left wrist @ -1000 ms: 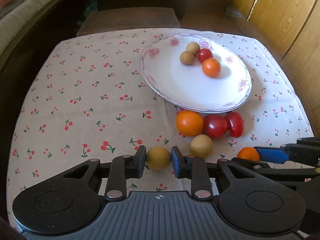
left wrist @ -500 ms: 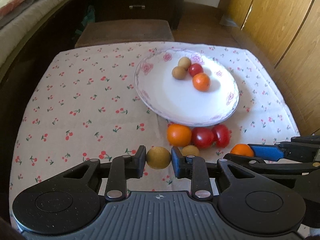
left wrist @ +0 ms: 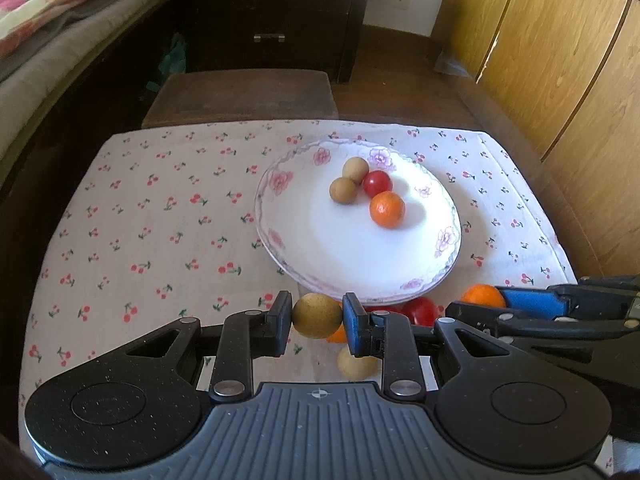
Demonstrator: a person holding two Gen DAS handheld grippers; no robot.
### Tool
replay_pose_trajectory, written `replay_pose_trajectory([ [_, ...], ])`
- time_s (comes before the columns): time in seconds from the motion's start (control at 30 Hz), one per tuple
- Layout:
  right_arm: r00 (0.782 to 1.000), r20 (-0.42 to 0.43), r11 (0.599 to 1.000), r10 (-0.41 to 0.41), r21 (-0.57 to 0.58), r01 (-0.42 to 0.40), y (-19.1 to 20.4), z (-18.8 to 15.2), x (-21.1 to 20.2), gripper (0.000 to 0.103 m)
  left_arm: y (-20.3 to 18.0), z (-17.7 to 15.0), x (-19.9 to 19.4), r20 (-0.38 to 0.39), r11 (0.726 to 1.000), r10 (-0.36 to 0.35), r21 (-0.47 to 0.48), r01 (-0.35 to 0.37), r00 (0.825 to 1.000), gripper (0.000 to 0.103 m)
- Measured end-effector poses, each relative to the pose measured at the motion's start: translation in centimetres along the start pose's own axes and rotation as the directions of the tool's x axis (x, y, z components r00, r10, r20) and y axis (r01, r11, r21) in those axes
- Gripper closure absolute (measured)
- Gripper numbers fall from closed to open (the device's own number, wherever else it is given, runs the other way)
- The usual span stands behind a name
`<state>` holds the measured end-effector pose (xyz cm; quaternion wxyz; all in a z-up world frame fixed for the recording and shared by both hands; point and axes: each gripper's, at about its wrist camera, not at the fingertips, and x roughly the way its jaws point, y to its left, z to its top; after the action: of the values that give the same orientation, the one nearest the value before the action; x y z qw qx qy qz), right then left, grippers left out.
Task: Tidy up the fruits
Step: 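Carry the kiwi and mandarin over the white bowl with both tools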
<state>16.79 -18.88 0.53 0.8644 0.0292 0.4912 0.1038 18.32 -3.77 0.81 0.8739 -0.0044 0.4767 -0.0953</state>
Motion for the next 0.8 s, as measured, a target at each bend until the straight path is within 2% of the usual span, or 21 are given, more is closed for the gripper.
replay_pose_trajectory([
  [0.8, 1.000, 0.022, 1.000, -0.023, 0.005, 0.023, -0.9, 2.6, 1.9, 0.070, -1.0, 2.1, 2.2, 0.018, 1.000, 0.023, 0.009, -0.023, 1.000, 0.069],
])
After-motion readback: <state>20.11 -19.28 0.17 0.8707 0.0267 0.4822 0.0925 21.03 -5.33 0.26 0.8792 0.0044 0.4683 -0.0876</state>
